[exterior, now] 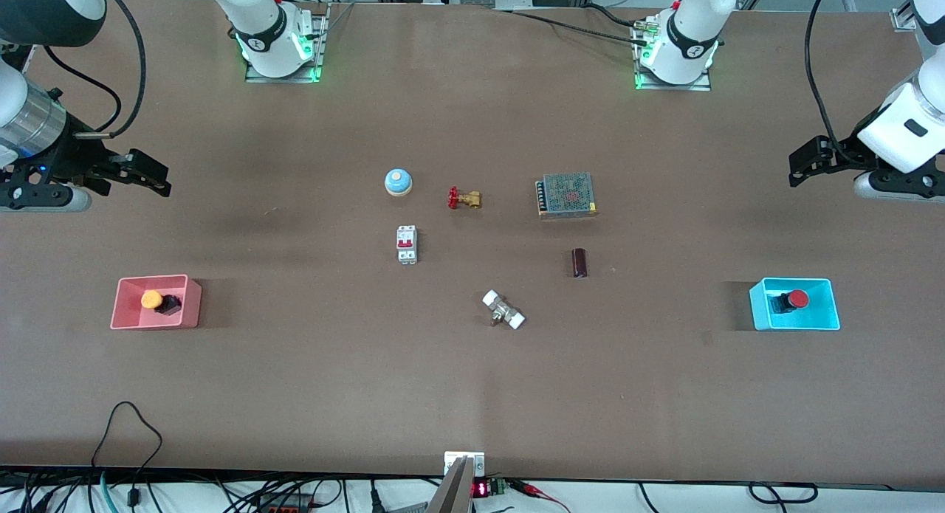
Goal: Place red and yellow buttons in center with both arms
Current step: 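Move the right gripper over the pink tray while the left gripper reaches the cyan tray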
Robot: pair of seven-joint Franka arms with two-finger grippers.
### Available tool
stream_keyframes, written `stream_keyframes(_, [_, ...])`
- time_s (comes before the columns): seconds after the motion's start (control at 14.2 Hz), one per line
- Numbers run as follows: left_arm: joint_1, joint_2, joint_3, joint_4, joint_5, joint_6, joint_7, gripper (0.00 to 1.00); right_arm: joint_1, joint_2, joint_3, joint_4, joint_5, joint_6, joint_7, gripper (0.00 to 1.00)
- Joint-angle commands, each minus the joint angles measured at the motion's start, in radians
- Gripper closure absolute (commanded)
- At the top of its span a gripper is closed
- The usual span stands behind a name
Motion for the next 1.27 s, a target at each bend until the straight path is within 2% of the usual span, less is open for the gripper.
stream_keyframes(0.0, [-0.014, 0.014, 0.017, 0.029, -0.017, -0.015, 0.005, 0.0, -0.004, 0.011, -0.002, 0.028, 0.009, -0.024, -0.005, 0.0])
stream_keyframes(0.28, [-0.014, 0.015, 0.017, 0.029, -0.017, -0.015, 0.005, 0.0, -0.022, 0.015, 0.002, 0.012, 0.009, -0.012, -0.02, 0.0])
stream_keyframes(0.49, [-0.011, 0.015, 0.017, 0.028, -0.017, -0.018, 0.003, 0.0, -0.048, 0.052, 0.005, 0.012, 0.007, 0.004, -0.044, 0.0])
stream_keyframes(0.7, [-0.002, 0.015, 0.017, 0.029, -0.017, -0.017, 0.003, 0.0, -0.092, 0.13, 0.011, 0.014, 0.01, 0.033, -0.044, 0.0])
stream_keyframes(0.92, [-0.002, 0.017, 0.016, 0.029, -0.015, -0.017, 0.001, 0.0, -0.184, 0.204, 0.065, 0.014, 0.006, 0.151, -0.184, 0.0])
stream_keyframes(1.2, [-0.002, 0.049, 0.017, 0.044, -0.014, -0.015, 0.0, 0.0, -0.224, 0.294, 0.065, 0.014, -0.014, 0.281, -0.281, 0.0])
